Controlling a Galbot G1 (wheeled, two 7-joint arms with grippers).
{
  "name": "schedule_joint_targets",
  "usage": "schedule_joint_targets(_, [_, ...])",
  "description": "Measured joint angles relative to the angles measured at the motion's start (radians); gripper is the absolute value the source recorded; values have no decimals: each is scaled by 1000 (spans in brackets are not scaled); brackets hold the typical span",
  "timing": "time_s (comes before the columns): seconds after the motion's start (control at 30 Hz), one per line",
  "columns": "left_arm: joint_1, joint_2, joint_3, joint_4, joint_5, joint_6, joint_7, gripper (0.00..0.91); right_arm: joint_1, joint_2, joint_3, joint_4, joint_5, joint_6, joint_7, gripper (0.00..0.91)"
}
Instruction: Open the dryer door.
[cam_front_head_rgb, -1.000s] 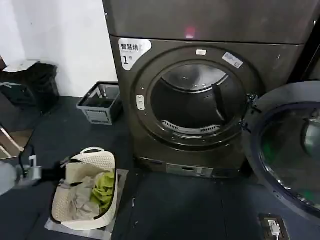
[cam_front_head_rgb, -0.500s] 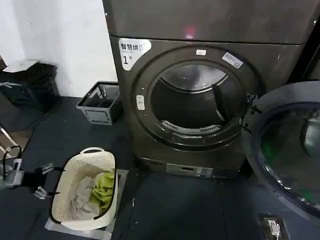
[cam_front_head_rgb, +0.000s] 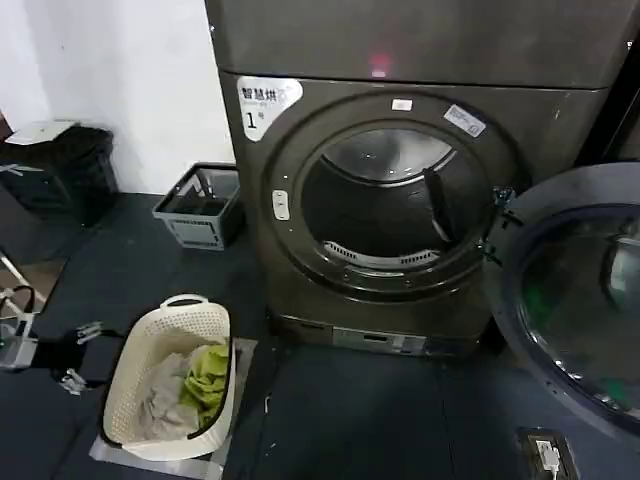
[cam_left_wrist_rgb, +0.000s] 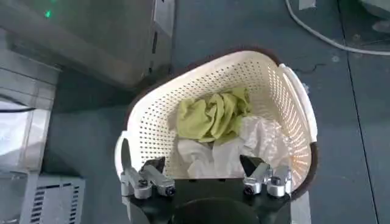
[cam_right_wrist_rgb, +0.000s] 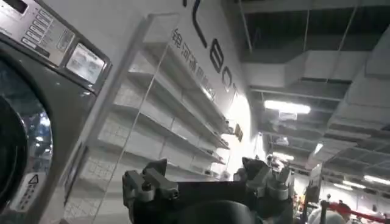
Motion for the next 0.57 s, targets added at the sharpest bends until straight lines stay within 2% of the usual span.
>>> schedule_joint_targets(0.57, [-2, -5, -20, -3, 52, -10, 9, 907, 1, 12, -2, 5, -5, 0, -1, 907])
